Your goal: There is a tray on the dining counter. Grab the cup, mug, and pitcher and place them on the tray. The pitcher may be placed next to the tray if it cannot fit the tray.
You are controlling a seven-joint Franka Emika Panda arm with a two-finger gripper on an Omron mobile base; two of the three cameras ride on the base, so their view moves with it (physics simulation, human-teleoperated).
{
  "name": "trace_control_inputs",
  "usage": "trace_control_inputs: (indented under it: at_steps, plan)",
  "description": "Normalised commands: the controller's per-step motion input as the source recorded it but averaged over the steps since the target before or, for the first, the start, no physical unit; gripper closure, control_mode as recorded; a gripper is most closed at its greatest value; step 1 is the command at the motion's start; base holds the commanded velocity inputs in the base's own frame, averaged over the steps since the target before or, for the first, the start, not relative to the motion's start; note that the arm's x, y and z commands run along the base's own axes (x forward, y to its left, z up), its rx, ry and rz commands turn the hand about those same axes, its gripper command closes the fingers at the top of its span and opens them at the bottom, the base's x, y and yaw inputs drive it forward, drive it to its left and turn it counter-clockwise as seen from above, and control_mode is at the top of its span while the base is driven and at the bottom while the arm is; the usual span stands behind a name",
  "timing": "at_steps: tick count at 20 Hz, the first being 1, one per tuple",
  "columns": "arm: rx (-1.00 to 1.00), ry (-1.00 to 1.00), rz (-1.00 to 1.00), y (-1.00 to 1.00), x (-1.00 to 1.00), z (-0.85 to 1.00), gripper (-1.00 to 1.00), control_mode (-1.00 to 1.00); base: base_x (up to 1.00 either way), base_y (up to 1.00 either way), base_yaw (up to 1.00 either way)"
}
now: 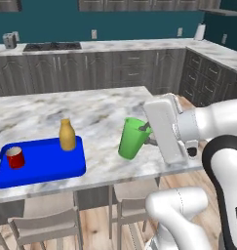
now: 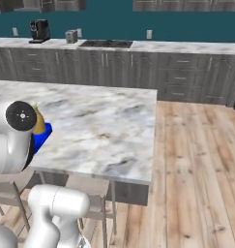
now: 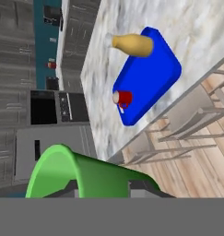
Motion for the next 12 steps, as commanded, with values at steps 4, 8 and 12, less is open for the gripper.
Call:
trace_control_inputs:
  at_steps: [4,8,12]
  plan:
    - [0.0,0.0,0.0,0.0,0.0,0.0,1.0,1.0,-0.32,0.59,-0.08]
    - [0.0,0.0,0.0,0.0,0.0,0.0,1.0,1.0,-0.74,0.05,-0.06]
    - [0.0,0.0,0.0,0.0,0.0,0.0,1.0,1.0,0.14,0.14,-0.06]
